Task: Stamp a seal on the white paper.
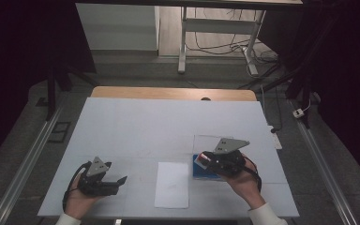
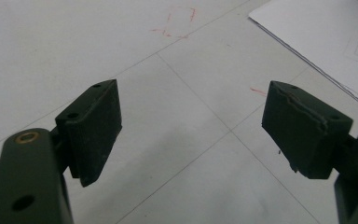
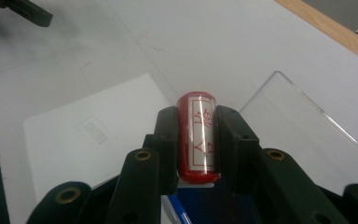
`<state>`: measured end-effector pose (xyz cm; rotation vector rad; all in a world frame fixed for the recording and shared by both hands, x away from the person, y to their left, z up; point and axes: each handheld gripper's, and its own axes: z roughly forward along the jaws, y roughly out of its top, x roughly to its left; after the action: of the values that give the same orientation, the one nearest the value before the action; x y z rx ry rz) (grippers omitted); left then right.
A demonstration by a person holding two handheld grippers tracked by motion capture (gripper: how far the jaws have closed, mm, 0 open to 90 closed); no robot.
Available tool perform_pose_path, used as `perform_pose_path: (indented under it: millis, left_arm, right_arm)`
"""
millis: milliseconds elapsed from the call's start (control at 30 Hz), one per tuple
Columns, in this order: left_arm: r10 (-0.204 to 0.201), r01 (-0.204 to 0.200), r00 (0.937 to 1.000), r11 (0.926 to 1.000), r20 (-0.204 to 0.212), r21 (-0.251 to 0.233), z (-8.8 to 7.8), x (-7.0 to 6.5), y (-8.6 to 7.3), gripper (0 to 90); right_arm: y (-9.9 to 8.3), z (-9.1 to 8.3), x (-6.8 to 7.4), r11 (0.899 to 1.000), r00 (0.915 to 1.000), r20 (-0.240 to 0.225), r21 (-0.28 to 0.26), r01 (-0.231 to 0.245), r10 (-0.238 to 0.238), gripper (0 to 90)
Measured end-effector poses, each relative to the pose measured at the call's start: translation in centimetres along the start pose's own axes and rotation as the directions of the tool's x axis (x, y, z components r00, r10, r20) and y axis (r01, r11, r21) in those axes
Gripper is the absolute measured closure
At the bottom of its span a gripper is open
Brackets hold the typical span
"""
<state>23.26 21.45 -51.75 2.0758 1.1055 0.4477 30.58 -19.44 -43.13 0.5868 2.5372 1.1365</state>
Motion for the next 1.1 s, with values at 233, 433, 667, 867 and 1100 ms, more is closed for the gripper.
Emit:
perform_pose_path:
  millis: [233, 433, 667, 867, 1100]
  left_arm:
    - [0.003, -0.003, 1.0000, 1.0000, -0.001, 0.000, -0.1, 0.0, -0.1, 20.1]
    - [0.003, -0.003, 1.0000, 1.0000, -0.002, 0.004, 0.0, -0.1, 0.0, 20.2]
    - [0.004, -0.004, 1.0000, 1.0000, -0.003, 0.002, 0.0, -0.1, 0.0, 20.3]
    - [0.004, -0.004, 1.0000, 1.0000, -0.001, 0.002, 0.0, -0.1, 0.0, 20.3]
    - [0.005, -0.005, 1.0000, 1.0000, -0.002, 0.002, 0.0, -0.1, 0.0, 20.3]
  right_arm:
    - [0.6, 0.9, 1.2, 1.000, 0.9991, -0.034, -0.003, 0.025, -0.025, 70.0]
    - [0.9, 1.3, 2.0, 0.999, 0.9976, -0.052, -0.004, 0.045, -0.045, 69.9]
    - [1.2, 1.8, 2.6, 0.998, 0.9959, -0.069, -0.013, 0.058, -0.059, 69.9]
    - [1.4, 2.1, 3.1, 0.997, 0.9940, -0.081, -0.014, 0.072, -0.073, 69.9]
    - [1.7, 2.5, 3.7, 0.997, 0.9919, -0.098, -0.018, 0.079, -0.081, 69.9]
